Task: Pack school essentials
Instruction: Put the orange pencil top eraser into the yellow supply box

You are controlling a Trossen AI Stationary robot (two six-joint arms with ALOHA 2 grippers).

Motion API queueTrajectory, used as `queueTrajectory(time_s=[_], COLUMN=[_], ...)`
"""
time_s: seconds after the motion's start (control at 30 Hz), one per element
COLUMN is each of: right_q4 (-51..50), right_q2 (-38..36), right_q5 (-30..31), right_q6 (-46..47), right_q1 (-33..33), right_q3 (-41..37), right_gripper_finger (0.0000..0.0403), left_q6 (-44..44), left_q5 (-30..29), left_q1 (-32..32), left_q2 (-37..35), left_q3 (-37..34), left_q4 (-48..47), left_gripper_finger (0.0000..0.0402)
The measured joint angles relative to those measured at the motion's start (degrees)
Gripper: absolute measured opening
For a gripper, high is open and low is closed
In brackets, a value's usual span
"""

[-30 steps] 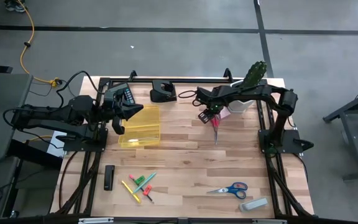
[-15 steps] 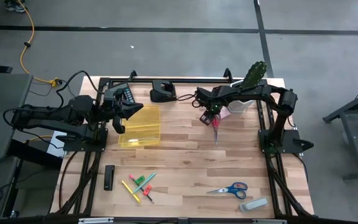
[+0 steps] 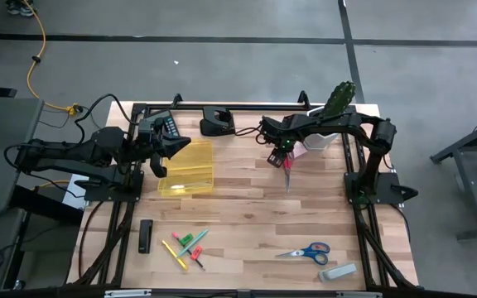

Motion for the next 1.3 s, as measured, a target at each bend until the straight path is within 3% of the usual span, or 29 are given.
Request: queueTrajectory(time_s=[0.6, 1.1, 1.3], right_q4=[-0.18, -0.39, -0.40], right_q2=[1.79, 1.79, 1.77], right_q5=[-0.92, -1.75, -2.07], right_q6=[-1.25, -1.27, -1.76], right_q1=[-1.02, -1.02, -1.00], right_q3=[0.00, 0.00, 0.00], right_gripper_finger=[0.0132, 0.0027, 0.0004], left_q6=[0.00, 0.00, 0.00], left_q5=[0.00, 0.00, 0.00], left_q1=[0.00, 0.00, 0.00], left_q2=[0.01, 0.02, 0.02], left_q3=[-0.02, -0.02, -0.02], left_q4=[0.07, 0.09, 0.09], left_gripper_finger=[0.0000, 0.0000, 0.0000])
